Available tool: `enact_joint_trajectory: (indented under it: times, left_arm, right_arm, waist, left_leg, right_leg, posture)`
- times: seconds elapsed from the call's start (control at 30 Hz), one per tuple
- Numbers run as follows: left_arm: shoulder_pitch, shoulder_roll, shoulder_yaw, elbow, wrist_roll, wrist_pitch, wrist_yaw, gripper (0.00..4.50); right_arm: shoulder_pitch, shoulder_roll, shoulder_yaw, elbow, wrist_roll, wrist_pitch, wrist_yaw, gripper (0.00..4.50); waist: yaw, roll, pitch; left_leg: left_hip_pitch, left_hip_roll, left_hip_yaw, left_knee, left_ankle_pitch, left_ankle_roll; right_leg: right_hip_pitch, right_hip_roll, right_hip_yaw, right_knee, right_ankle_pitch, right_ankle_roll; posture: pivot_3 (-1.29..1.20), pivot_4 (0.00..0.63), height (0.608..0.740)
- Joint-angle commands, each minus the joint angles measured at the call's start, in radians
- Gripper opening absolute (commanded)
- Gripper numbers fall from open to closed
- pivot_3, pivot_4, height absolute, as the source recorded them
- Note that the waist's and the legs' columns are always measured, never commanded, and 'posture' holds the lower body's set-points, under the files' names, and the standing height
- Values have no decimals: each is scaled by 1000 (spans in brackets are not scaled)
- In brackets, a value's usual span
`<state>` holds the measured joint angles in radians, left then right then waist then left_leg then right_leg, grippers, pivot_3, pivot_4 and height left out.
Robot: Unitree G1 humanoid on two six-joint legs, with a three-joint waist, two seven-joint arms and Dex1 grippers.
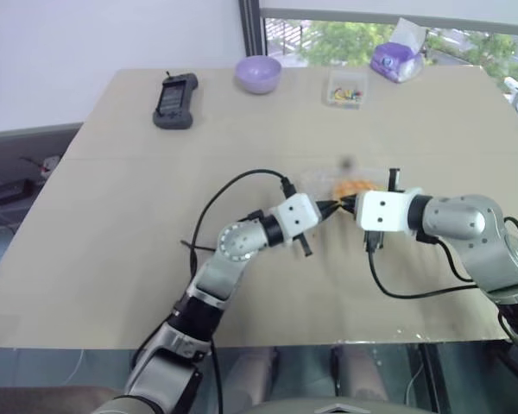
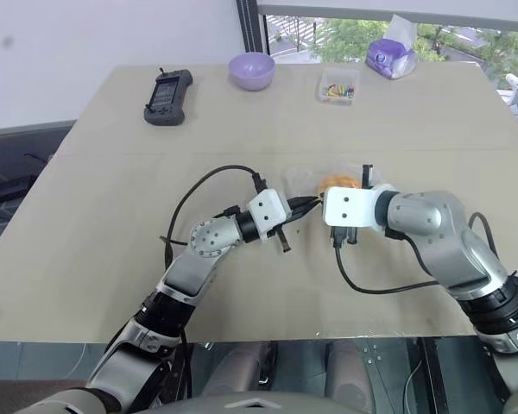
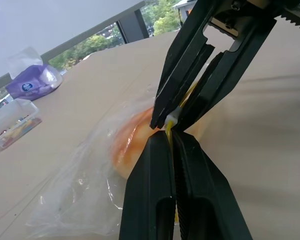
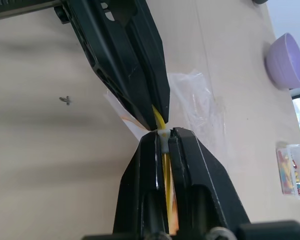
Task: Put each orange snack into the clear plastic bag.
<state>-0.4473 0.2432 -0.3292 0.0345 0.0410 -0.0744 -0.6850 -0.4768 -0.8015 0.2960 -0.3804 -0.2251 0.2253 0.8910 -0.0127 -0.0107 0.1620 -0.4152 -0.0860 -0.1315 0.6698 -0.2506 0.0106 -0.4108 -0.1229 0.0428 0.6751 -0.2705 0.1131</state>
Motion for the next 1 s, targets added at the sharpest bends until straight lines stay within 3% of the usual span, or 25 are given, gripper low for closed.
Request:
enact_joint_trajectory:
  times: [0.03,1.0]
  left_arm:
    - [-1,42,63,-11,7,-9,33,0]
    - [-13,177,126,37,-9,-34,77,0]
  right_arm:
    - [32,-69,-105,13,-11,12,-6,69]
    - [161,-277,-268,110,-3,8,-45,69]
  waist:
    - [0,0,0]
    - [0,0,0]
  left_leg:
    - [0,0,0,0,0,0]
    - [0,0,1,0,0,0]
  right_leg:
    - [0,0,0,0,0,0]
    - [0,0,0,0,0,0]
  posture:
    - [0,150,740]
    - [0,150,740]
